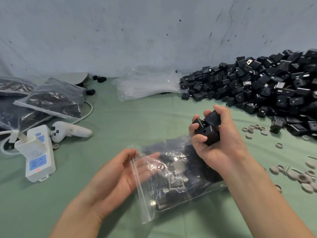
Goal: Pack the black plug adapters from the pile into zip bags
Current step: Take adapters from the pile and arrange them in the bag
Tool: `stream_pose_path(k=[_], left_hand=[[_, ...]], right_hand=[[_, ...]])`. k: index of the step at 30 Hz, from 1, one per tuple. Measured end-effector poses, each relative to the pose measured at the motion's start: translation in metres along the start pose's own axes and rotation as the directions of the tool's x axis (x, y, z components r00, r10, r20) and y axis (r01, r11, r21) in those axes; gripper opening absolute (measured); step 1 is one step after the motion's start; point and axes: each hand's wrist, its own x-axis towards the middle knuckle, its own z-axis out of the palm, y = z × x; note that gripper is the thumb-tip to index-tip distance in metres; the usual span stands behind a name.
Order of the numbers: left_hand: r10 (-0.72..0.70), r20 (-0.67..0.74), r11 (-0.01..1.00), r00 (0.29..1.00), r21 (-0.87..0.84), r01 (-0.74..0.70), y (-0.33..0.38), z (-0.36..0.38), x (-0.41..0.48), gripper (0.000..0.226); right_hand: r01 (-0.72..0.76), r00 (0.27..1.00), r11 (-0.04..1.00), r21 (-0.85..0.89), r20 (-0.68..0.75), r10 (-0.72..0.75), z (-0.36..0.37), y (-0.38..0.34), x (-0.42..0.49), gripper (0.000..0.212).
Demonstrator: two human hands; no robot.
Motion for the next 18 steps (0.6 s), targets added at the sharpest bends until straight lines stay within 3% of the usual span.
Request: stream_pose_path(k=[6, 13, 18], left_hand=[[-0.03, 0.076, 0.983, 0.997, -0.181, 0.044, -0.001, 0.003, -0.003, 0.01], [-0.067, 0.078, 0.986, 0.995, -0.147, 0.077, 0.005, 0.004, -0.004, 0.01], [-0.084, 0.083, 0.987, 0.993, -0.132, 0.095, 0.01, 0.004, -0.005, 0.008]], right_hand=[[0.005, 1.0, 0.999, -0.042, -0.027, -0.006, 0.002, 0.003, 0.0, 0.021], [0.063, 0.997, 0.979, -0.192, -0.027, -0.069, 0.007, 0.007, -0.003, 0.031], [0.178, 0.984, 0.893, -0.414, 0.086, -0.156, 0.01, 0.017, -0.006, 0.023]])
